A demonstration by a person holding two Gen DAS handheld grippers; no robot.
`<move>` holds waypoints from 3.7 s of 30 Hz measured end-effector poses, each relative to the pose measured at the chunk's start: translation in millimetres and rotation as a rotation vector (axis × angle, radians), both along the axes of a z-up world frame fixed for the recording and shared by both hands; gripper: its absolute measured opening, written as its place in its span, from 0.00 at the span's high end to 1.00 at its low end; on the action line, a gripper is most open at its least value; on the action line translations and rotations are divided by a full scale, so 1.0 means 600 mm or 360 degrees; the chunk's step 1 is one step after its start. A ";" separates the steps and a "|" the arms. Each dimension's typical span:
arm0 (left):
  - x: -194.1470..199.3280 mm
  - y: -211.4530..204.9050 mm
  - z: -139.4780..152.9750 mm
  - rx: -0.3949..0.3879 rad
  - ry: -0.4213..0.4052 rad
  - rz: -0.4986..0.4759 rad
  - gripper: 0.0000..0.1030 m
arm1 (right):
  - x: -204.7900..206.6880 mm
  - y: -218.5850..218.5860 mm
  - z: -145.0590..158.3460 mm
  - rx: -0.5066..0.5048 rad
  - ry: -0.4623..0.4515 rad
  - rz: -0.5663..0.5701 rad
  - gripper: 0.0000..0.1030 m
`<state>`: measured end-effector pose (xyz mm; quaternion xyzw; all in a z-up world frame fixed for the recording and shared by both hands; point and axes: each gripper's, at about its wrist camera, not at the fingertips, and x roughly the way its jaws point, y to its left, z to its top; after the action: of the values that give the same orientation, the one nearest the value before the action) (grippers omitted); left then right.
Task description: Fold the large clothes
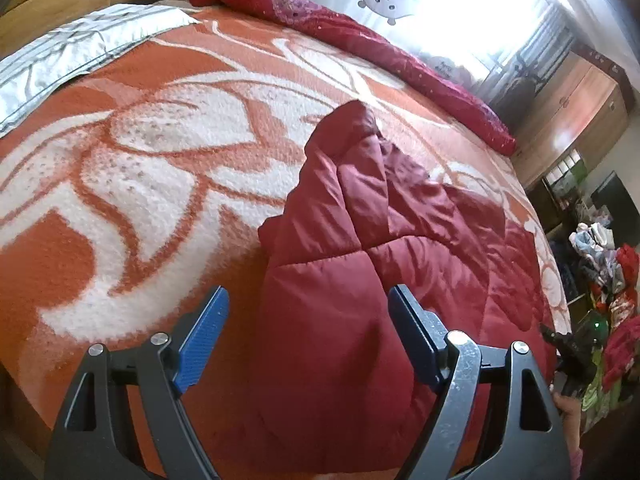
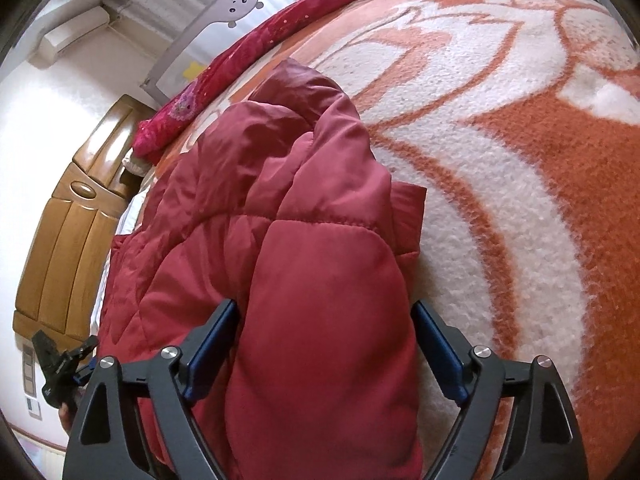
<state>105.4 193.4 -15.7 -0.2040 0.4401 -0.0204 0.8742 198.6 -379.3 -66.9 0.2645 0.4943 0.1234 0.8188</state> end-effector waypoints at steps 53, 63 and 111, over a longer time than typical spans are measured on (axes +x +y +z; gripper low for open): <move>0.204 -0.181 -0.048 0.0290 0.0238 -0.0246 0.26 | 0.118 0.165 0.044 -0.0619 -0.0100 0.0213 0.40; 0.251 -0.153 -0.091 0.0253 0.0288 -0.0143 0.25 | 0.109 0.129 0.019 -0.0521 -0.0075 0.0014 0.40; 0.013 -0.240 -0.042 0.0384 -0.0025 -0.0519 0.25 | -0.104 0.217 0.050 -0.0764 -0.0334 0.0229 0.37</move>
<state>113.2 49.2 -41.0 -0.0238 0.4596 -0.1104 0.8809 136.2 -249.4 -37.0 0.0128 0.4394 0.0871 0.8940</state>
